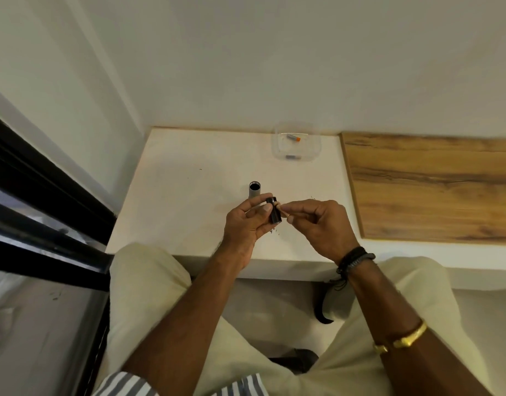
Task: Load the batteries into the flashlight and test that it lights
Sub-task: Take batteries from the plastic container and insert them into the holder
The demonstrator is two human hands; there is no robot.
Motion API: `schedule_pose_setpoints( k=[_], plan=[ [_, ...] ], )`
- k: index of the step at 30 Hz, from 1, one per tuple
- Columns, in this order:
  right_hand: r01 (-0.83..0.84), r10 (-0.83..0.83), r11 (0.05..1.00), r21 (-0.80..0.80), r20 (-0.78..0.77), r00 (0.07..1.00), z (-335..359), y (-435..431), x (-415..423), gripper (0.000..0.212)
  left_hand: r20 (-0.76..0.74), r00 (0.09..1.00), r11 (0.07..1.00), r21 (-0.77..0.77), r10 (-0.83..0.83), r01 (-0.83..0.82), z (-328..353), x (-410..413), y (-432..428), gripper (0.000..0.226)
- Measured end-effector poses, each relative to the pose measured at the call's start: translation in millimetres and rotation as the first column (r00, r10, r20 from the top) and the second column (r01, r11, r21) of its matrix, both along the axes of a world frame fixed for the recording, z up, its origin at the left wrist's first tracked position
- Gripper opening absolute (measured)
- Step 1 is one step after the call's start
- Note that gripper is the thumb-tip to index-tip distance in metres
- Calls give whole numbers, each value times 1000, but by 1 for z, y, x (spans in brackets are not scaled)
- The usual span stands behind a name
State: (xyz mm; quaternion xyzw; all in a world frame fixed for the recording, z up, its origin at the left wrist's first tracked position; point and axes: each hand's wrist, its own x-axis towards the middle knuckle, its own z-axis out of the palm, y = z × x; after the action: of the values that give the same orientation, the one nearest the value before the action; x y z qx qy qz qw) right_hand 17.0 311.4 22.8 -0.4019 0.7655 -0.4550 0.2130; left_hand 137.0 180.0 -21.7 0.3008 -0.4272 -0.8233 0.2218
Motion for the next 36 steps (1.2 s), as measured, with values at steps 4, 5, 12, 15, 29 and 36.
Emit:
schedule_pose_setpoints(
  k=[4, 5, 12, 15, 29, 36],
  plan=[
    [-34, 35, 999, 17, -111, 993, -1, 1, -1, 24, 18, 999, 998, -41, -39, 40, -1, 3, 0, 22],
    [-40, 43, 999, 30, -131, 990, -2, 1, 0, 23, 23, 998, 998, -45, -51, 52, -1, 3, 0, 22],
    [-24, 31, 997, 75, -87, 996, -7, -3, 2, 22, 50, 995, 995, -40, -86, 88, -3, 4, -1, 20],
    [-14, 21, 996, 83, -86, 996, -7, -4, 1, 21, 43, 997, 998, -14, -65, 65, -5, 3, 1, 20],
    [68, -68, 989, 129, -7, 998, -7, -4, 2, 30, 81, 995, 997, -40, 64, -61, -5, 1, -1, 22],
    [168, -169, 986, 17, 116, 979, -10, -6, 1, 31, 49, 999, 1000, 11, 15, -16, -6, 1, 2, 21]
  ],
)
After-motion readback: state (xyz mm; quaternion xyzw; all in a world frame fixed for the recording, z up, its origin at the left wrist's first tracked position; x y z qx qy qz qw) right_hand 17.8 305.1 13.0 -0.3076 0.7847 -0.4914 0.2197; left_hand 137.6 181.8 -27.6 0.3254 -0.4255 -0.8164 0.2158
